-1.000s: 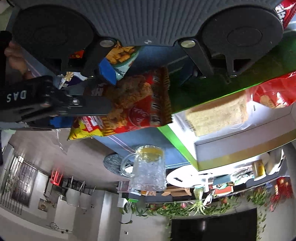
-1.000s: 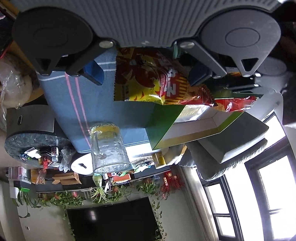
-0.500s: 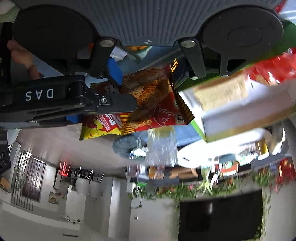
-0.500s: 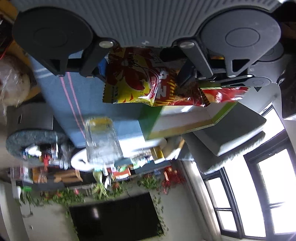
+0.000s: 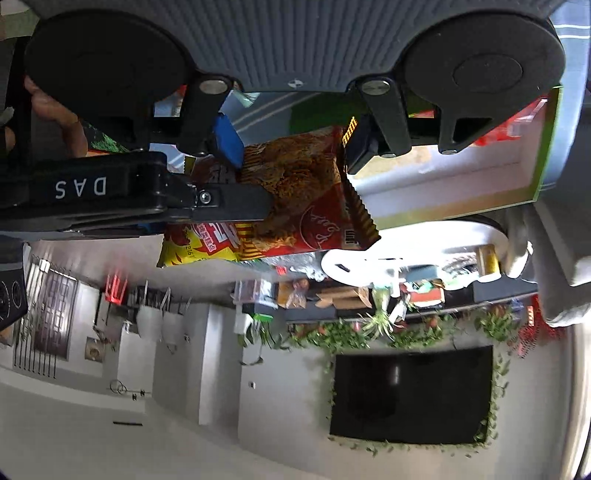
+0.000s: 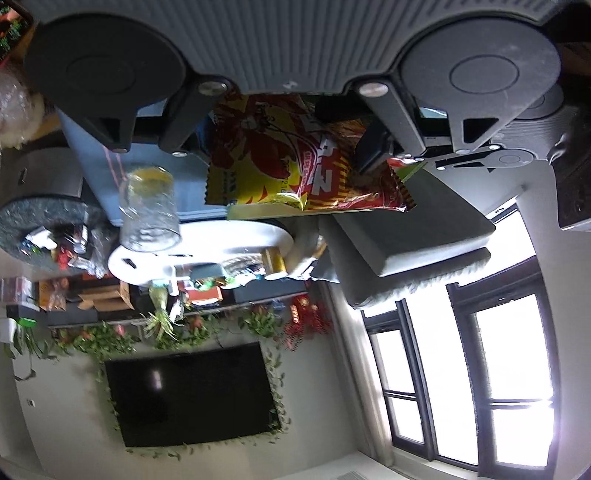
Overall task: Organize snacks
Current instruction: 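Lift the red-and-yellow snack bag with both tools toward the green box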
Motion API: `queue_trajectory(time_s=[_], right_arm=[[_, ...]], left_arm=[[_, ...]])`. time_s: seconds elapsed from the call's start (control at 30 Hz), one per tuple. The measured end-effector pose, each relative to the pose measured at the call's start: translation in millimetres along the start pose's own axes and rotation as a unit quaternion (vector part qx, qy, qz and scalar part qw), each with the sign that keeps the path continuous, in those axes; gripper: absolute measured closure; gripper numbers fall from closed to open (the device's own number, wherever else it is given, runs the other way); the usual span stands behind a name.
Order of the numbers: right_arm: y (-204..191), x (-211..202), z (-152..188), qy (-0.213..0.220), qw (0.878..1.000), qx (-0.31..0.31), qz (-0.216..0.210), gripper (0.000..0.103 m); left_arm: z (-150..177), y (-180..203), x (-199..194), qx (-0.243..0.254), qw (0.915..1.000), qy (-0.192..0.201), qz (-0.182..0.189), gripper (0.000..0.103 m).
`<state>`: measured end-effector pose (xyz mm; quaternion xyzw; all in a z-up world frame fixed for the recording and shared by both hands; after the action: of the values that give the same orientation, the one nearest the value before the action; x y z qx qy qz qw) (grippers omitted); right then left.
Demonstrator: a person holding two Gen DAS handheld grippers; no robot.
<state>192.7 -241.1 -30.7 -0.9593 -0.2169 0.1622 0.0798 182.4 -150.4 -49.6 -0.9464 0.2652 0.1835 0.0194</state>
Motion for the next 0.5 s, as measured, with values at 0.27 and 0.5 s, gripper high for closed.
queue_trajectory(time_s=[0.27,0.5], right_arm=[[-23,17,-11,0.007,1.0,-0.008,-0.025,0.031],[-45,41,-27,0.02,0.998,-0.021,-0.049,0.031]], left_arm=[[-10,-29,-11,-0.009,0.9995,0.02,-0.025,0.047],[-24,-59,-16,-0.011,0.9974,0.042,-0.058,0.047]])
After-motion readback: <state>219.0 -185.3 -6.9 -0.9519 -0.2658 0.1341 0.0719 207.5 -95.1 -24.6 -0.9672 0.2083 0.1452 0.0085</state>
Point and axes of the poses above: each gripper's, at about its wrist camera, not at the fingertips, and x roughly the way its jaws point, y to its right, z to its underside, the point moved 10 cm from there along x, roughly the way its jaws point, and after that the axes turned 3 degrees about y, right-handed, at the moved point
